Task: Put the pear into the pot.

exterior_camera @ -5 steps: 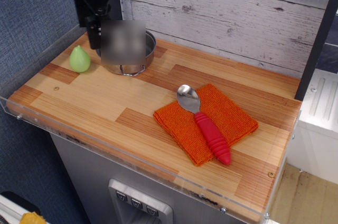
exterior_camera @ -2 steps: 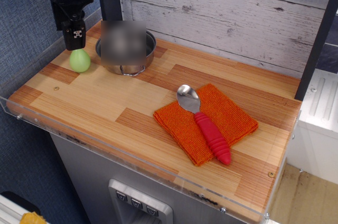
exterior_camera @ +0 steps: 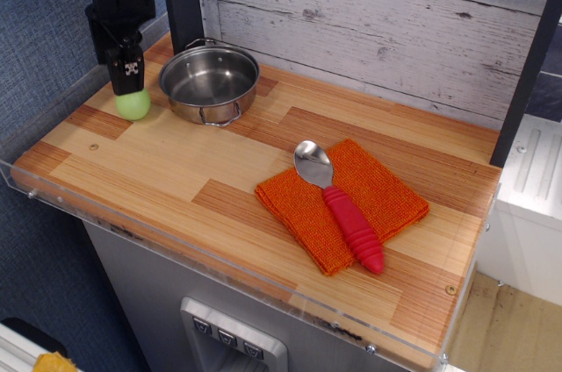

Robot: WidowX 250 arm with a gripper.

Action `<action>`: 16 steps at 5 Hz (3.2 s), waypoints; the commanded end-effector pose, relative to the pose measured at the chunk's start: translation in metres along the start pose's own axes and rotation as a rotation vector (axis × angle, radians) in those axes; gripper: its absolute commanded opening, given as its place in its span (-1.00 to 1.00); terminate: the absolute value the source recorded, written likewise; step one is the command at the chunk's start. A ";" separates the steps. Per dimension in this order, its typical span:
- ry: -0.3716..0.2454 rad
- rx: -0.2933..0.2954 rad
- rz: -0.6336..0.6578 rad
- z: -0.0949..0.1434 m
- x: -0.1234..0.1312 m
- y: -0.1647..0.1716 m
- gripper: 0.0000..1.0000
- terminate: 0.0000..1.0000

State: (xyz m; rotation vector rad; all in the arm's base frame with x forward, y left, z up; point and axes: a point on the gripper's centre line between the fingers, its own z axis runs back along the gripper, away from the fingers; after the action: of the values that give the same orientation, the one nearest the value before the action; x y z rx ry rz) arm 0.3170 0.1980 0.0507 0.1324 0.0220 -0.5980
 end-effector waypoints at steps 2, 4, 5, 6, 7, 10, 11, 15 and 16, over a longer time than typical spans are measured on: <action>0.029 -0.016 0.003 -0.009 -0.004 0.005 1.00 -1.00; 0.052 -0.031 -0.009 -0.019 -0.005 0.007 1.00 -1.00; 0.028 -0.042 -0.014 -0.021 -0.005 0.010 -1.00 -1.00; 0.011 -0.057 -0.015 -0.022 -0.006 0.012 -1.00 -1.00; 0.006 -0.071 -0.021 -0.019 -0.005 0.011 -1.00 -1.00; 0.000 -0.009 0.040 0.040 0.006 0.004 -1.00 -1.00; -0.059 -0.012 0.031 0.047 0.024 -0.007 -1.00 -1.00; -0.077 0.008 0.028 0.020 0.081 -0.017 -1.00 -1.00; -0.086 0.006 0.026 0.014 0.085 -0.014 -1.00 -1.00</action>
State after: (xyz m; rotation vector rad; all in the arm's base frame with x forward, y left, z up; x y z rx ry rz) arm 0.3718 0.1338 0.0396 0.0856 -0.0265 -0.5711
